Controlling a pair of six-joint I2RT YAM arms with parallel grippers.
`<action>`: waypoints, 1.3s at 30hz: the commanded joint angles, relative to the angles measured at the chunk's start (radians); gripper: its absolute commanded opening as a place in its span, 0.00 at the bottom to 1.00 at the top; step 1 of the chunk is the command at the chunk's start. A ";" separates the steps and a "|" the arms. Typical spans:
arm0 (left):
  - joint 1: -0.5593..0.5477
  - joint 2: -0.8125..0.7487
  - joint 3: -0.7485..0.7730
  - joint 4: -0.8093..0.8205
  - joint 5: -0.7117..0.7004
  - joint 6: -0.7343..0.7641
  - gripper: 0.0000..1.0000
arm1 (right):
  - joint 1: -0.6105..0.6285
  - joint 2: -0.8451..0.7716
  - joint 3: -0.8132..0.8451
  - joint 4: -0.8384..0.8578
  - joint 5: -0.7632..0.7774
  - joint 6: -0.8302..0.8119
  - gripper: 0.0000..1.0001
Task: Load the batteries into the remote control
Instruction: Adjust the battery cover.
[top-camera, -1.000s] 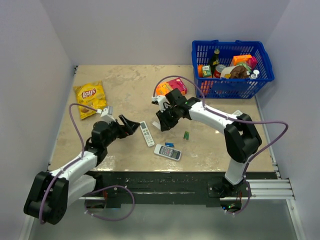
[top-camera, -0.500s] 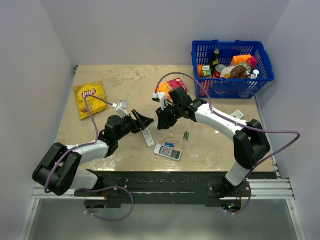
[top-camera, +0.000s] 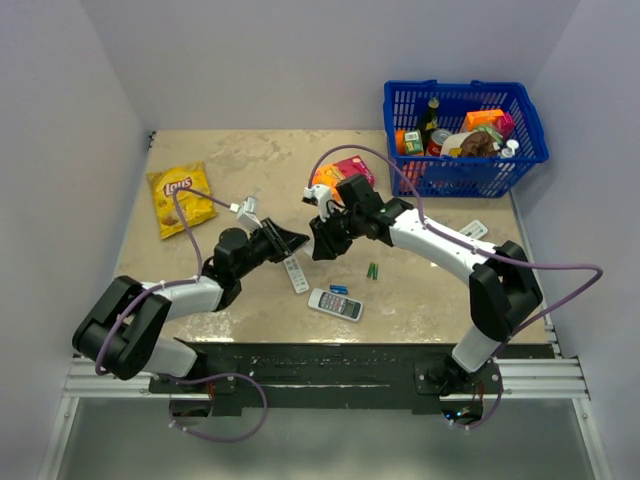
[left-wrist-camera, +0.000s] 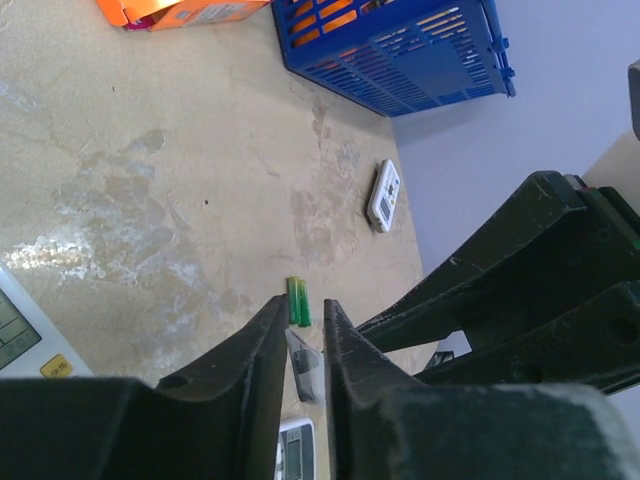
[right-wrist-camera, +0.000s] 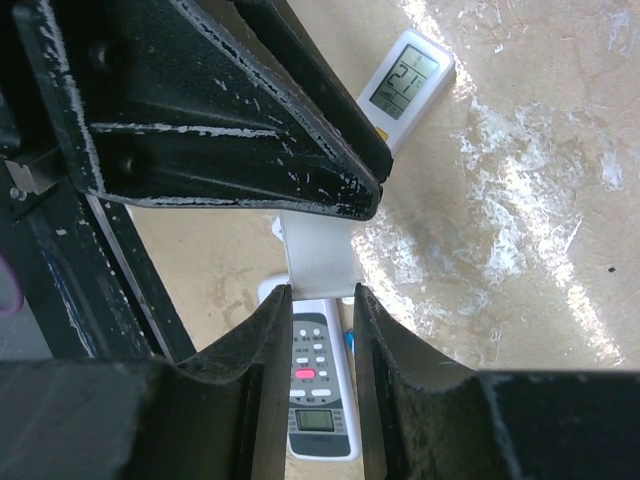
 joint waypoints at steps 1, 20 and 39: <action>-0.007 -0.020 0.026 0.064 0.016 -0.006 0.16 | 0.002 -0.037 0.003 0.035 -0.025 0.016 0.04; -0.005 -0.295 -0.037 0.185 0.263 0.273 0.00 | -0.059 -0.348 -0.203 0.223 -0.367 0.108 0.59; -0.117 -0.381 0.046 0.211 0.328 0.276 0.03 | -0.032 -0.461 -0.312 0.523 -0.559 0.234 0.47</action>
